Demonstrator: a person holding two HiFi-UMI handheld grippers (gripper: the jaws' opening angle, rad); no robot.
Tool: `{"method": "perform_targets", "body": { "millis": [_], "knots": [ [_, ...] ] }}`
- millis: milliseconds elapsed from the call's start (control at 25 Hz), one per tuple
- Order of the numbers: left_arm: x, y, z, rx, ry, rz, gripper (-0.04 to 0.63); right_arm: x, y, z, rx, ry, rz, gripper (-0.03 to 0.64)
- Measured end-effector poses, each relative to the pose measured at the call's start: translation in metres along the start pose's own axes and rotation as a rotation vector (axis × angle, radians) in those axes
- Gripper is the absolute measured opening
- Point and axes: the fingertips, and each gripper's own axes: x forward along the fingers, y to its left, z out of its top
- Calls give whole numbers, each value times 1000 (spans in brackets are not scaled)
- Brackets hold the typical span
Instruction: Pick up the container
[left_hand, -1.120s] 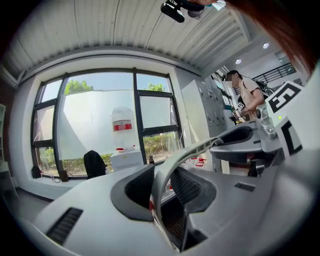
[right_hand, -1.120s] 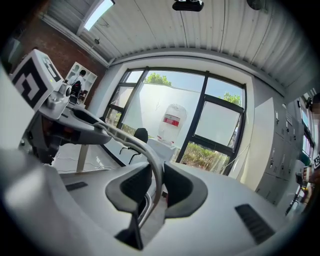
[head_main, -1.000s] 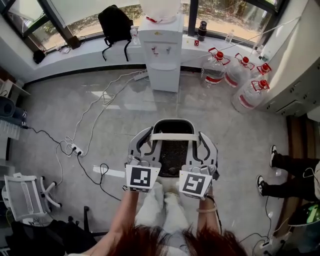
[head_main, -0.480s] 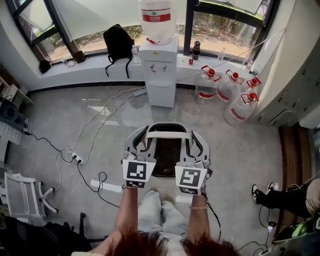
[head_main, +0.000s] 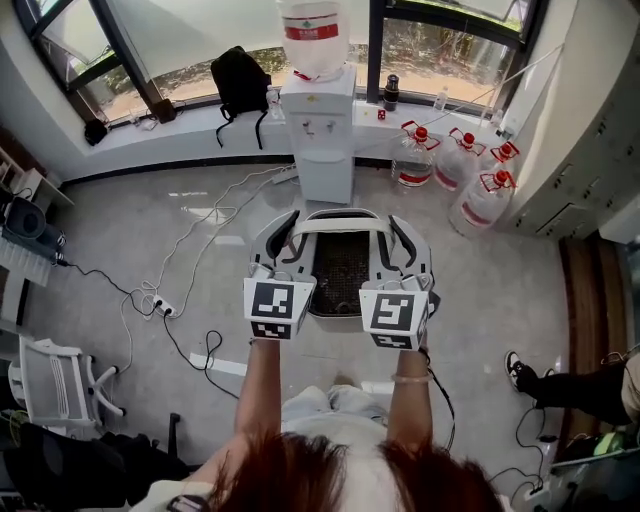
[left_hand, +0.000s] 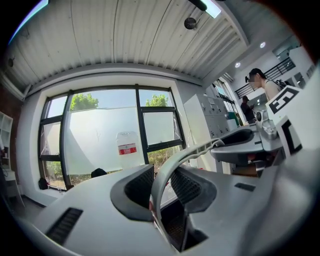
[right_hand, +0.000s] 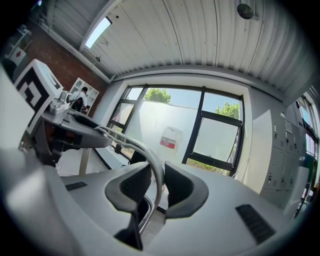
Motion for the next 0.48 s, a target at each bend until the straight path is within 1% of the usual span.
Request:
{"method": "perform_targets", "body": {
  "millis": [280, 480],
  "knots": [
    [-11, 10, 35, 10, -53, -13, 107, -9, -4, 39, -4, -75, -30, 95],
    [-31, 25, 48, 13, -60, -30, 109, -18, 10, 62, -5, -87, -53, 95]
  ]
}}
